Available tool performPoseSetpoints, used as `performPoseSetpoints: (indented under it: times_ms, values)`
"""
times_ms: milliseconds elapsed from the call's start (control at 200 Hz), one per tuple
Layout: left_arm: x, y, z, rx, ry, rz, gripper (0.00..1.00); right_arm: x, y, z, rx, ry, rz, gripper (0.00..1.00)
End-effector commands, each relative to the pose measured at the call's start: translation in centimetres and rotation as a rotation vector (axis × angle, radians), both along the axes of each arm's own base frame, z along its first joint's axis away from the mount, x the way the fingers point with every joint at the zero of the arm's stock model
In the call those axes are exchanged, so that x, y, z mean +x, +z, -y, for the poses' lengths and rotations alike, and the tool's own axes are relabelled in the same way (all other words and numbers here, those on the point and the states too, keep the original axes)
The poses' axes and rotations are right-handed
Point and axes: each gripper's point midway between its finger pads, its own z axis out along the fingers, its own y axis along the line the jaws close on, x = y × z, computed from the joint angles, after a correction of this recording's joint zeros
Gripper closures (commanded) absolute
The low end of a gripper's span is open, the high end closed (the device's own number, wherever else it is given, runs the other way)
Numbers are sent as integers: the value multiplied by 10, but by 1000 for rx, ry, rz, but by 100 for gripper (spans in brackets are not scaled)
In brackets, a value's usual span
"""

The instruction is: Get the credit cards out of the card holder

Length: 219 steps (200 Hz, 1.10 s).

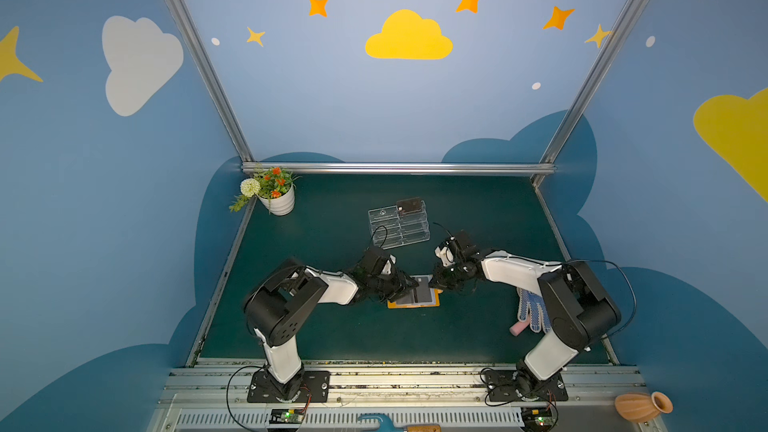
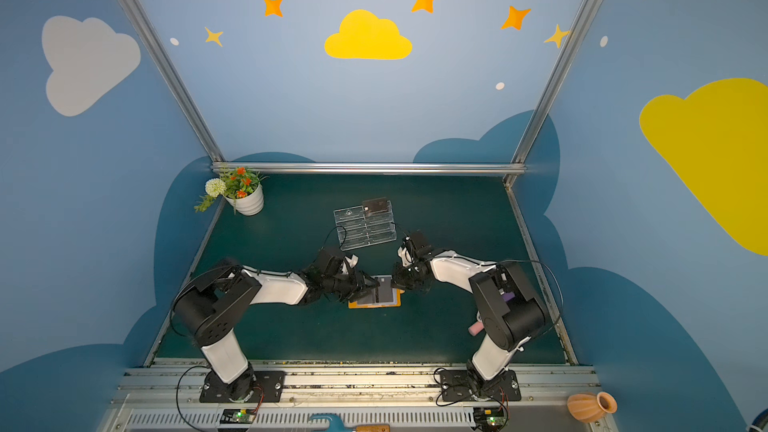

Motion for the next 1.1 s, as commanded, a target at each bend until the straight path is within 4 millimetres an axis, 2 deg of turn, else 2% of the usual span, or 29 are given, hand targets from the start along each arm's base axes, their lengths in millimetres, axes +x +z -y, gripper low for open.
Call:
performPoseSetpoints:
  times_ms: [0,260,481,681,916,1091]
  values:
    - [-6,-24,-9,41,27,-38,57,-10,-17,1,-32,16,-36,100]
    - [-7,-30,-12,38,45,-41,59,-15,-23,-1,-33,19,-53,100]
    - [-9,-31,-13,29,49,-39,66,-16,-25,1,-42,18,-57,100]
    - [-11,-33,-13,25,47,-44,77,-17,-27,2,-46,16,-63,100]
    - [-13,-37,-14,28,48,-52,96,-17,-28,2,-47,14,-66,100]
    - [-13,-37,-14,24,46,-51,96,-17,-26,1,-40,17,-64,100]
